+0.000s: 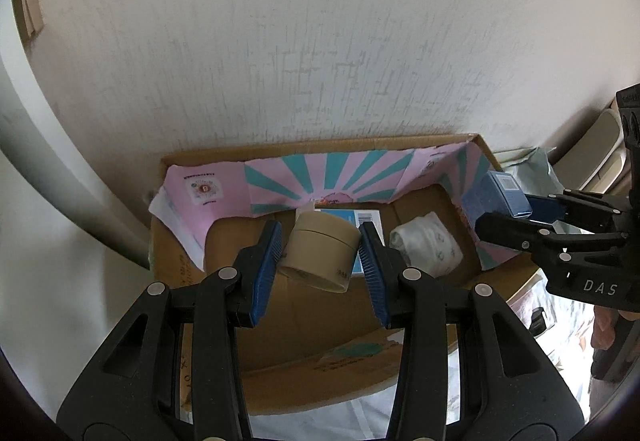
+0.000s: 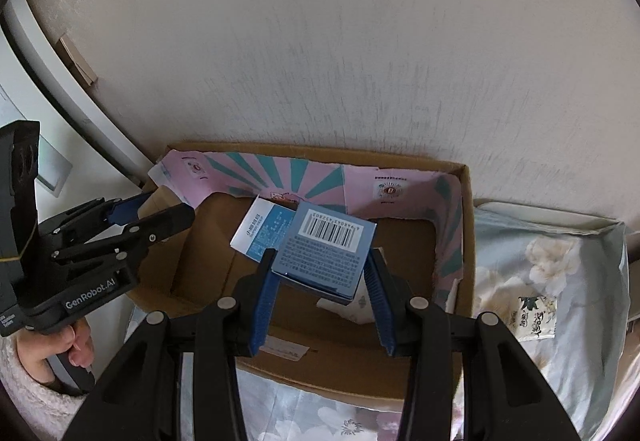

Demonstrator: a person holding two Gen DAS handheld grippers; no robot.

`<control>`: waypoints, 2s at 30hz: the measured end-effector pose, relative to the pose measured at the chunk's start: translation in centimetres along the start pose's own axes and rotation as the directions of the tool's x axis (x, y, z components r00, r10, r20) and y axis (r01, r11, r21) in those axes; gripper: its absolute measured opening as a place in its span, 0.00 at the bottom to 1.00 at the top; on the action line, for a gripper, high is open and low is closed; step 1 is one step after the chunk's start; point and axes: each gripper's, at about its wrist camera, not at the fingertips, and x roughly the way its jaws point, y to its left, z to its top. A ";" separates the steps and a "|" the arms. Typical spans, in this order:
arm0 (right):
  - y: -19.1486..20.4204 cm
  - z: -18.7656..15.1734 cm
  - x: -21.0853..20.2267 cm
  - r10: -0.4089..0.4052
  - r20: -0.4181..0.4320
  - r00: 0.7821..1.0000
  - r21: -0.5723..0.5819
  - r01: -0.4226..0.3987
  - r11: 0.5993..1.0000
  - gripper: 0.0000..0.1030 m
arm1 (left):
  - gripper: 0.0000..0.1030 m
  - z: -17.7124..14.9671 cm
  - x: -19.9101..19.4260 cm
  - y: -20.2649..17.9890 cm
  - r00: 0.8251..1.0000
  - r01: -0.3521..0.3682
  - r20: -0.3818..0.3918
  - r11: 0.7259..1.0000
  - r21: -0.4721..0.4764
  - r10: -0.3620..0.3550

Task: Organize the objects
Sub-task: 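Place the beige jar in the cardboard box with the left gripper while the right places the blue box, then withdraw both open grippers from the cardboard box toward the pink towel and black jar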

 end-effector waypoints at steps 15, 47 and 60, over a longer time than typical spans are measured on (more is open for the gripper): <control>-0.5 0.4 1.0 -0.040 -0.023 0.999 0.043 0.041 0.998 0.80 | 1.00 -0.5 -0.1 0.3 0.992 -0.127 -0.014 0.991 0.033 0.128; -3.4 1.4 -6.4 -0.073 0.060 0.995 0.038 0.071 0.997 0.95 | 1.00 -0.8 -6.4 -2.8 0.998 -0.044 0.034 0.999 -0.016 0.045; -8.5 0.4 -13.8 -0.123 0.120 0.985 0.081 0.114 0.990 0.99 | 1.00 -1.1 -11.1 -9.5 0.992 -0.030 0.119 0.999 0.012 0.028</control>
